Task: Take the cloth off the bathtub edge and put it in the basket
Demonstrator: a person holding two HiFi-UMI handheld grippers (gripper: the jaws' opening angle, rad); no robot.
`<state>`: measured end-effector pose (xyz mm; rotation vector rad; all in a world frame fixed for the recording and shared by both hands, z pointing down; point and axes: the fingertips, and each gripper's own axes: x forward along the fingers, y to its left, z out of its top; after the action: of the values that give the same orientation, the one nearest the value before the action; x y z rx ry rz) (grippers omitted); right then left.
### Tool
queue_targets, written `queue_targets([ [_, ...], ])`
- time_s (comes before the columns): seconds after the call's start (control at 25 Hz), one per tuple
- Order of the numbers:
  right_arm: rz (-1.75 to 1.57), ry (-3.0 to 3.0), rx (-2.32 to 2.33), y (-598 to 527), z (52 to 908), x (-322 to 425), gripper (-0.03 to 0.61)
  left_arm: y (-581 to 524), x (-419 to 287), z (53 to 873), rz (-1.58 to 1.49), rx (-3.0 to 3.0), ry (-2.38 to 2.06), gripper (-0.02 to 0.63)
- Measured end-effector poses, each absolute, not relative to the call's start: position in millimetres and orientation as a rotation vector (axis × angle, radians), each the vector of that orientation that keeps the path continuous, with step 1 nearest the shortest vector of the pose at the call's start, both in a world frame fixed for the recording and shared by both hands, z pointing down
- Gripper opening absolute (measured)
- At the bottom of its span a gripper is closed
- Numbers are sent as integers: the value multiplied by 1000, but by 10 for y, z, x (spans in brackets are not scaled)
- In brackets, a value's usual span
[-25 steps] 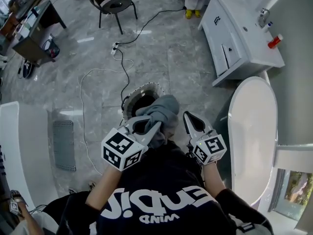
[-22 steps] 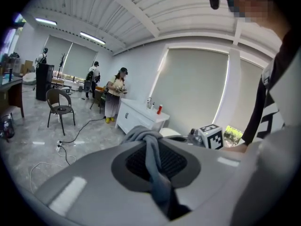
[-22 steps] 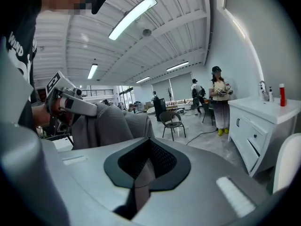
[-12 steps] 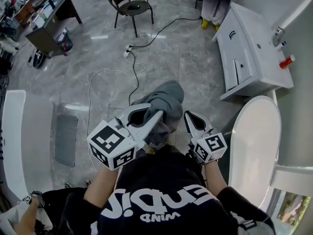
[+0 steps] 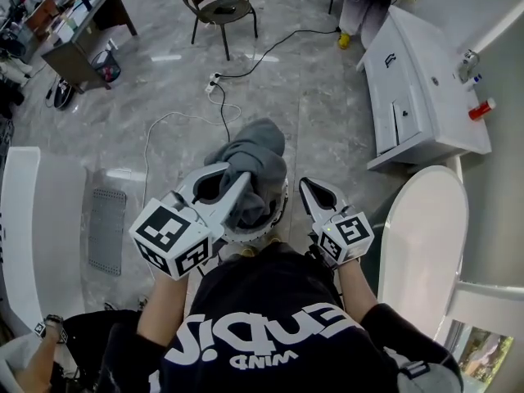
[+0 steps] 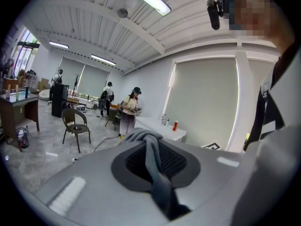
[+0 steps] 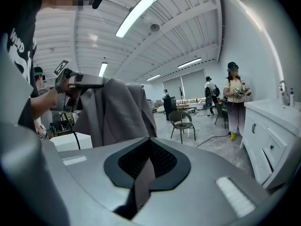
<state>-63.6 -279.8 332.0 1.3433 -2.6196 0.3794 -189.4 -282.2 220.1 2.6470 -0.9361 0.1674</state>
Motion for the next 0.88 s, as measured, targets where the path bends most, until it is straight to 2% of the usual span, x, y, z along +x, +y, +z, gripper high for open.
queue_targets([
  [0.52, 421, -2628, 1227, -2921, 3456, -733, 9, -2903, -1949, 2916, 240, 2513, -980, 25],
  [0.88, 535, -2542, 1215, -2883, 3942, -695, 9, -2805, -1924, 3942, 327, 2414, -996, 25],
])
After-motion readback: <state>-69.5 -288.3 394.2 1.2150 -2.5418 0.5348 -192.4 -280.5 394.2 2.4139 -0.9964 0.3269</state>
